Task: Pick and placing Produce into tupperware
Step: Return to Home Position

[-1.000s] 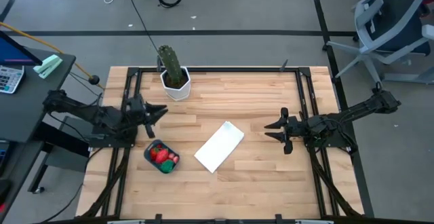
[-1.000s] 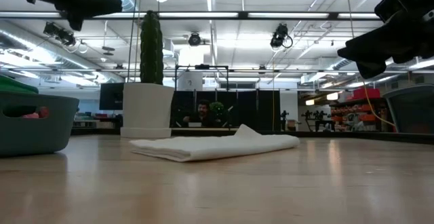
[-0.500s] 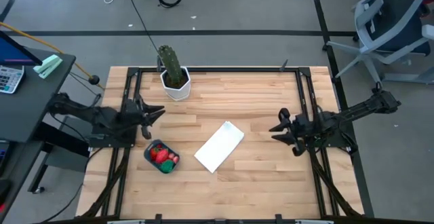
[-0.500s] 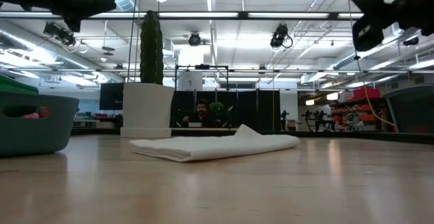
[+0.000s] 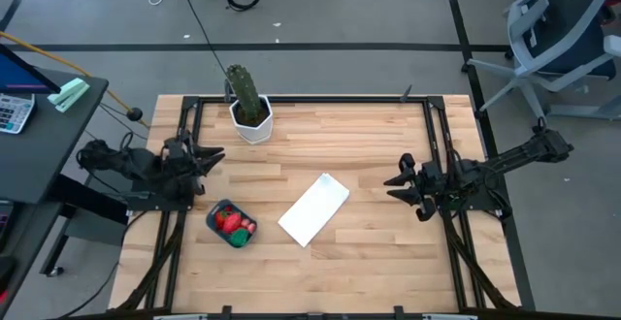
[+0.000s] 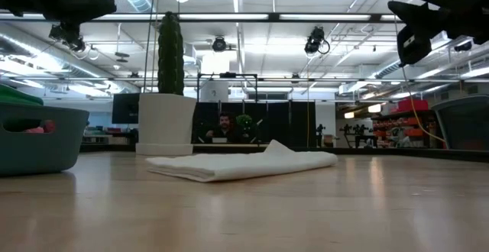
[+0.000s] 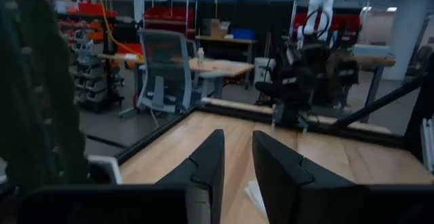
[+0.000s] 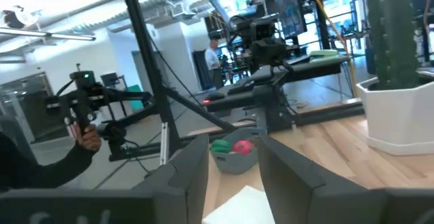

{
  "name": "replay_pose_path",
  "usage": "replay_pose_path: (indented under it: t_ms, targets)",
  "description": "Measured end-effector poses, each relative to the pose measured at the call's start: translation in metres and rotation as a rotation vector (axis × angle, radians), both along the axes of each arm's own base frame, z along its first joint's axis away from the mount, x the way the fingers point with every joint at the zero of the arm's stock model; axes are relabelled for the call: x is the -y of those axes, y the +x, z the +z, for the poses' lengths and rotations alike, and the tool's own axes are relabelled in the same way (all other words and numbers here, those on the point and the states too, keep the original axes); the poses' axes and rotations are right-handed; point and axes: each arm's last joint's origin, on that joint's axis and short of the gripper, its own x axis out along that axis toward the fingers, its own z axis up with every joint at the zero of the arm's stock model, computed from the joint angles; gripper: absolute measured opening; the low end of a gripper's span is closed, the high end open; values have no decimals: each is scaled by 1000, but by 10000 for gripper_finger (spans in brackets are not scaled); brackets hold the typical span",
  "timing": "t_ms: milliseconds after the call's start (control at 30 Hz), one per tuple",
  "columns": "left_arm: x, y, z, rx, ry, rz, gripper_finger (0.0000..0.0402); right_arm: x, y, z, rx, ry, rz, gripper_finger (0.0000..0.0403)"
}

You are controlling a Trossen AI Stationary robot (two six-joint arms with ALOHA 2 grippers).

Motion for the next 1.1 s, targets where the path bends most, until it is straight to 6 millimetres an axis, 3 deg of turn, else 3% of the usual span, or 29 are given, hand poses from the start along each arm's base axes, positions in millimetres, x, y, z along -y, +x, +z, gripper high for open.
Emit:
replay_pose_path:
  t_ms: [567, 1100]
  targets:
    - [5, 10, -22, -18, -28, -46, 88, 1, 1, -7, -70, 2, -56, 135]
    - [5, 10, -36, -151, -5, -44, 91, 1, 2, -12, -159, 13, -51, 135]
